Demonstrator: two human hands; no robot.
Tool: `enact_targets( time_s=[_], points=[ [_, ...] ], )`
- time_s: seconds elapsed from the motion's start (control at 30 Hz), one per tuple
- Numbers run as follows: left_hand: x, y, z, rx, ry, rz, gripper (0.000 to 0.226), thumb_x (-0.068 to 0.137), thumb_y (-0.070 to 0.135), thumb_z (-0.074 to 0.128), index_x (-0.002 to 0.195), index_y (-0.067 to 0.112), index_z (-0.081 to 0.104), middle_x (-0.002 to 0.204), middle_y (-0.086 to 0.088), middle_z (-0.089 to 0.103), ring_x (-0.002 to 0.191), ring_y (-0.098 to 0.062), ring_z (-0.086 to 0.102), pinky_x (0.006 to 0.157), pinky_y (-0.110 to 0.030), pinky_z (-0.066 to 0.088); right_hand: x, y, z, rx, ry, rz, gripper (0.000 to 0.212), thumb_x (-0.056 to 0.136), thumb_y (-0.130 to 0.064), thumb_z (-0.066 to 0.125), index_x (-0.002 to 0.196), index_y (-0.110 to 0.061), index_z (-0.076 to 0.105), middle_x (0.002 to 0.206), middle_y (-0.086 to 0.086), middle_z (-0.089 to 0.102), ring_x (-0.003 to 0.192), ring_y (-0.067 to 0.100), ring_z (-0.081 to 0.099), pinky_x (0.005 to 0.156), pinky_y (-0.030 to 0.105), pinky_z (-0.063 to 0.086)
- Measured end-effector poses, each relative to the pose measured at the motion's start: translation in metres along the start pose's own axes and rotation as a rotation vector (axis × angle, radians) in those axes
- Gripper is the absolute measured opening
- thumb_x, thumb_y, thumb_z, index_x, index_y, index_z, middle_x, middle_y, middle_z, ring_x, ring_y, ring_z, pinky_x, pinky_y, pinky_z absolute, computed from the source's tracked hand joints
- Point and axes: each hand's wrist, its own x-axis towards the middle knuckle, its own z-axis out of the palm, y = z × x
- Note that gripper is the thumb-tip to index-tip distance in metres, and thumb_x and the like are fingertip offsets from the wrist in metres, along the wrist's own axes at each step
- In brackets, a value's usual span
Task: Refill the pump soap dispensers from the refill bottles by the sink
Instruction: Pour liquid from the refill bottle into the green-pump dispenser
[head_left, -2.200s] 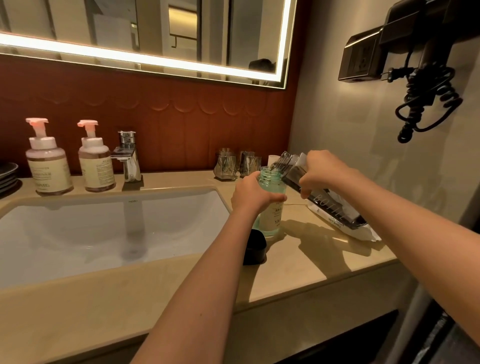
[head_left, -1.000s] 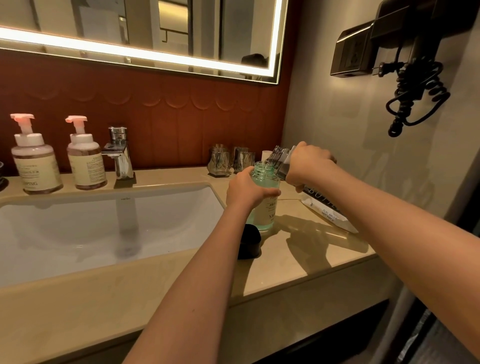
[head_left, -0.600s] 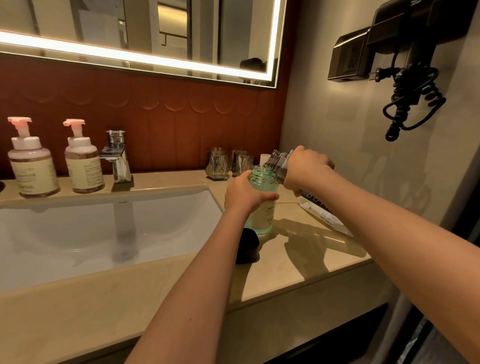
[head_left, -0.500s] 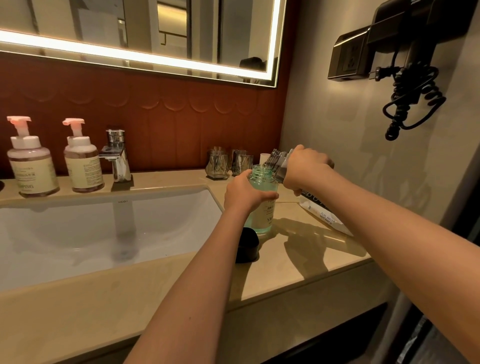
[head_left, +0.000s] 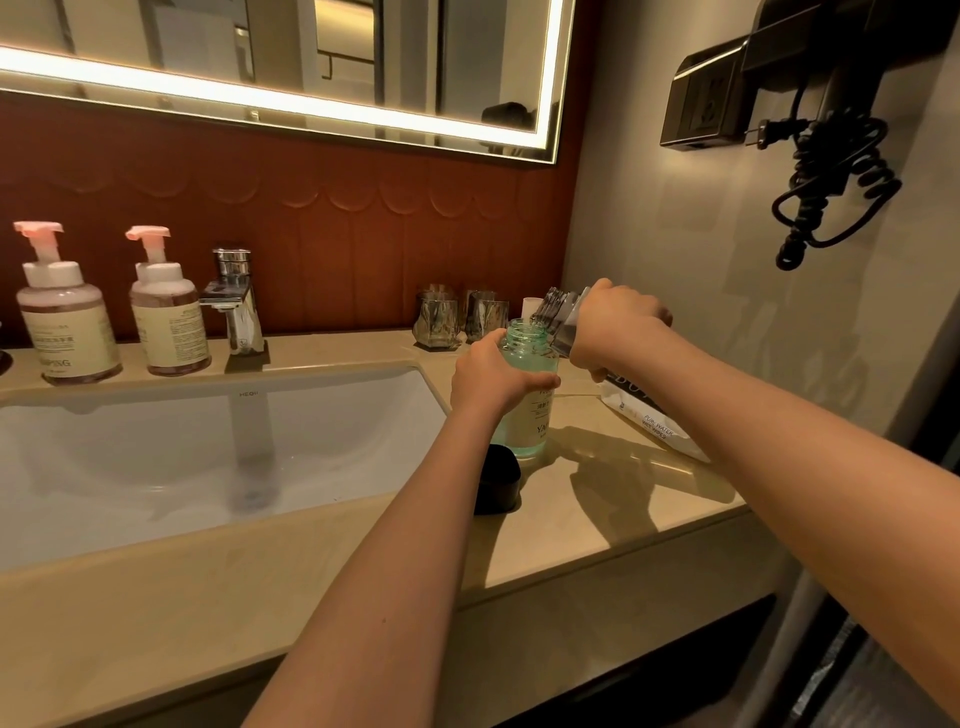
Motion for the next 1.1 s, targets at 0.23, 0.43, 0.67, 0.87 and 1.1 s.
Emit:
enact_targets(
  time_s=[0.23,0.43,0.67,0.87,1.1],
  points=[
    [0.0003,-0.0002,0.0006,-0.011,0.002,-0.002,0.095,0.066,0.043,0.080,0.144,0.015,0.033,0.143,-0.006,0.044,0.129,-0.024,0.043,0.096,-0.038,0.044,0.0025,-0.0017,0.0010,0.005,0.001,0.019,0.073,0.084,-0.017,0.063,0.141,0.002,0.023,0.133,0.016,0.043,0.123,0.033,0.045,0.101,0.051,0.040],
    [0.0001,-0.0004,0.0008,-0.002,0.005,0.002,0.094,0.067,0.043,0.079,0.144,0.015,0.032,0.144,-0.005,0.042,0.130,-0.024,0.041,0.096,-0.037,0.043,0.0016,-0.0021,0.0004,0.004,0.003,0.020,0.072,0.084,-0.016,0.063,0.141,0.002,0.023,0.134,0.016,0.041,0.124,0.033,0.043,0.101,0.051,0.039],
    [0.0004,-0.0006,0.0012,-0.003,0.006,-0.006,0.094,0.067,0.043,0.079,0.144,0.017,0.032,0.144,-0.005,0.042,0.130,-0.025,0.041,0.097,-0.039,0.043,-0.0031,-0.0019,-0.0014,-0.045,0.010,0.000,0.070,0.086,-0.015,0.061,0.141,0.004,0.022,0.137,0.016,0.038,0.127,0.034,0.040,0.102,0.053,0.037],
    [-0.0003,-0.0007,0.0011,-0.004,0.005,0.000,0.094,0.068,0.042,0.079,0.144,0.016,0.031,0.143,-0.006,0.043,0.130,-0.024,0.041,0.096,-0.038,0.043,-0.0040,-0.0026,-0.0015,-0.069,0.023,0.009,0.067,0.085,-0.016,0.062,0.139,0.003,0.026,0.135,0.015,0.039,0.124,0.032,0.042,0.099,0.046,0.040],
    [-0.0004,-0.0005,0.0013,0.003,0.007,-0.005,0.094,0.068,0.044,0.079,0.144,0.016,0.031,0.144,-0.006,0.042,0.131,-0.025,0.040,0.097,-0.039,0.043,-0.0036,-0.0039,-0.0010,-0.077,0.029,0.019,0.068,0.085,-0.017,0.062,0.140,0.002,0.026,0.135,0.016,0.039,0.125,0.032,0.042,0.100,0.046,0.039]
  ],
)
